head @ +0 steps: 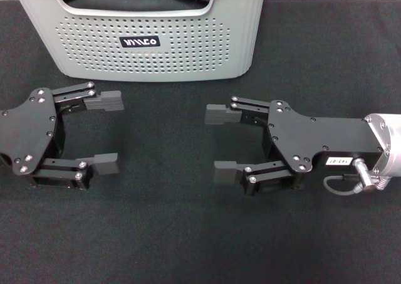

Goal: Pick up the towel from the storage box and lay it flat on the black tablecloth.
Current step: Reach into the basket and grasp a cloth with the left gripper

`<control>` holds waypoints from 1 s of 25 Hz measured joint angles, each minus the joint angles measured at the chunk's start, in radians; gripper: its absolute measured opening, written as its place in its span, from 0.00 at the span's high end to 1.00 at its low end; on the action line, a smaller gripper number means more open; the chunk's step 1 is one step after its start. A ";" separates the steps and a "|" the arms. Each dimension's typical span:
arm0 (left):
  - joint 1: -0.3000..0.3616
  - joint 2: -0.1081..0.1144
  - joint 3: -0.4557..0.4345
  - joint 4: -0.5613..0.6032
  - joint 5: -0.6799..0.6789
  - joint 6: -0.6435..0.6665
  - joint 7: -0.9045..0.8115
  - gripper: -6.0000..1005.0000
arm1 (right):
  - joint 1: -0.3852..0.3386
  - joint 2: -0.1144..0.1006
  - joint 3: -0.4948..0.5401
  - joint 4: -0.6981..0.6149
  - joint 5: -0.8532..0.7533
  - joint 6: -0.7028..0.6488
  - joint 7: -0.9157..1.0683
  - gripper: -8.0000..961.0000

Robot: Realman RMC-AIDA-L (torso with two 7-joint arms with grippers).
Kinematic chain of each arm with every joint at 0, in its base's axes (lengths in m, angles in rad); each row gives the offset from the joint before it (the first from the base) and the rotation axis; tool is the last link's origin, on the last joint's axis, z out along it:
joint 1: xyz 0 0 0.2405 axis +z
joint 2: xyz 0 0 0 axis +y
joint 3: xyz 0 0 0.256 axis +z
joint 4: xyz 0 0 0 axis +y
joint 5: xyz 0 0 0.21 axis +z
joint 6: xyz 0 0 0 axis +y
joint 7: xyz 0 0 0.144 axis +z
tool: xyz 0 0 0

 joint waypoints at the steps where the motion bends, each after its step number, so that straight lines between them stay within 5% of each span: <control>1: -0.001 0.000 0.000 0.000 0.000 0.000 0.000 0.14 | -0.001 0.000 0.000 0.001 0.000 0.000 0.000 0.09; 17: -0.010 -0.010 -0.055 -0.004 -0.001 -0.005 -0.004 0.15 | -0.015 -0.003 0.000 0.009 0.004 0.005 -0.007 0.09; 25: -0.144 -0.075 -0.216 0.070 0.004 -0.156 -0.167 0.16 | -0.056 -0.014 0.062 0.040 0.009 0.074 -0.029 0.09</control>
